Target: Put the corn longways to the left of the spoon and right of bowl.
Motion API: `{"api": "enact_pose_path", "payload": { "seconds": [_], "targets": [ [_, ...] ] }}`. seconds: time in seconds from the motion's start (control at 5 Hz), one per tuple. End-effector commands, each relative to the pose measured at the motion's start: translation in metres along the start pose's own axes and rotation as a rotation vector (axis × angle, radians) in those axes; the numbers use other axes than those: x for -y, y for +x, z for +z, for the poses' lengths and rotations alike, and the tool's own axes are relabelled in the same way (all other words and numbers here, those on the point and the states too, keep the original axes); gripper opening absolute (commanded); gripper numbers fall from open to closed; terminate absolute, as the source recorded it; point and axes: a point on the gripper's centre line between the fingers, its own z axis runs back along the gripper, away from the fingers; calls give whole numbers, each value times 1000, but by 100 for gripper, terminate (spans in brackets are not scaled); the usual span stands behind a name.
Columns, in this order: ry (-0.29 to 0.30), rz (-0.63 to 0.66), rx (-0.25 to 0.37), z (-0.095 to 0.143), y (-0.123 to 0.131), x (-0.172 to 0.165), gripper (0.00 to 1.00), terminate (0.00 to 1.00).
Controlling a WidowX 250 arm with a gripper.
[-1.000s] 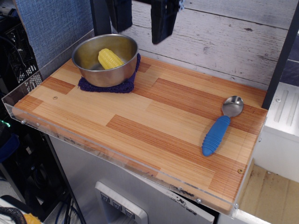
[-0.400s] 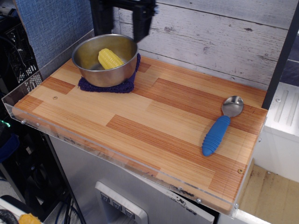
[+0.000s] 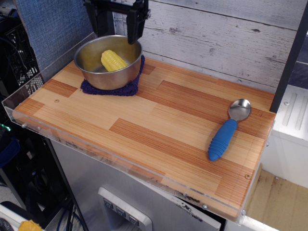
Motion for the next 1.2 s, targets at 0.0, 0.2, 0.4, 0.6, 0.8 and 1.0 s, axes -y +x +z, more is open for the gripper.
{"api": "enact_pose_path", "payload": {
  "seconds": [0.0, 0.2, 0.4, 0.6, 0.8, 1.0],
  "targets": [
    [51, 76, 3, -12, 15, -43, 100, 0],
    [52, 122, -7, -25, 13, -60, 100, 0],
    [44, 136, -9, -41, 13, -63, 100, 0],
    [37, 160, 9, -61, 13, -55, 100, 0],
    [28, 194, 47, -65, 21, -50, 100, 0],
    [29, 233, 75, -67, 30, -49, 100, 0]
  ]
}}
